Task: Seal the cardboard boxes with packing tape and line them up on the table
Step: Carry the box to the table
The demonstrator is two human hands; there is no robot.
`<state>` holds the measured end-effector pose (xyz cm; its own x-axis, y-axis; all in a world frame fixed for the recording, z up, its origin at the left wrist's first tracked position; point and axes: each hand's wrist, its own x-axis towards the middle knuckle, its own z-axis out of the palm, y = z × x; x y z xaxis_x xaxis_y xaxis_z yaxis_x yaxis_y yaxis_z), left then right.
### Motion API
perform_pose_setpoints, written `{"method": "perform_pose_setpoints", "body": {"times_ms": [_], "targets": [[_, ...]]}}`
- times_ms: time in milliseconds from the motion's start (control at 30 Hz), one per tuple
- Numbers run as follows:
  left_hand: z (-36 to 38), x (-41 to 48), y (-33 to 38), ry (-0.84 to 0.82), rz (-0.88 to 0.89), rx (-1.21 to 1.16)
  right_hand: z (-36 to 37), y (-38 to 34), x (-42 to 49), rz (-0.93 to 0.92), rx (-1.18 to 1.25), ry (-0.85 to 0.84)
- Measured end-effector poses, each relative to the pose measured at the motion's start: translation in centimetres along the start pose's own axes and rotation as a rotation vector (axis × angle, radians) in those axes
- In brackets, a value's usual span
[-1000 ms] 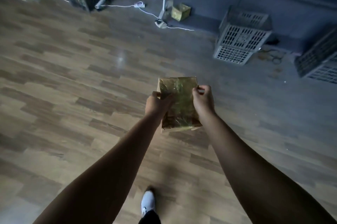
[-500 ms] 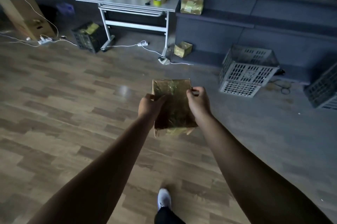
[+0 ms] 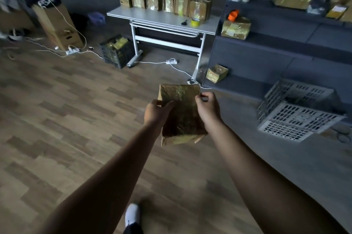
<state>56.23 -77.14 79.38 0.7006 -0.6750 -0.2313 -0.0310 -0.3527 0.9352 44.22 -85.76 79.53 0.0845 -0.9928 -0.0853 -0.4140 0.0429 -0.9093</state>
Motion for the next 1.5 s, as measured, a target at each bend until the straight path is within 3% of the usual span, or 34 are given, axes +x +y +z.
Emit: {"method": "perform_pose_setpoints", "body": {"times_ms": [300, 567, 867, 1000, 1500], "targets": [[-5.7, 21.6, 4.6, -0.064, 0.009, -0.108, 14.9, -8.9, 13.7, 0.016, -0.031, -0.002], [-6.6, 38.0, 8.4, -0.155, -0.006, -0.111, 23.3, -14.8, 25.2, 0.052, 0.000, 0.006], [-1.8, 58.7, 13.0, -0.245, 0.017, -0.039, 30.6, -18.4, 44.2, 0.025, 0.027, 0.008], [1.0, 67.4, 17.1, -0.203, 0.018, -0.002, 32.9, -21.0, 53.5, 0.027, 0.037, -0.016], [9.4, 94.7, 27.3, -0.247, 0.086, 0.042, 41.3, -27.8, 81.3, 0.029, 0.013, 0.090]]}}
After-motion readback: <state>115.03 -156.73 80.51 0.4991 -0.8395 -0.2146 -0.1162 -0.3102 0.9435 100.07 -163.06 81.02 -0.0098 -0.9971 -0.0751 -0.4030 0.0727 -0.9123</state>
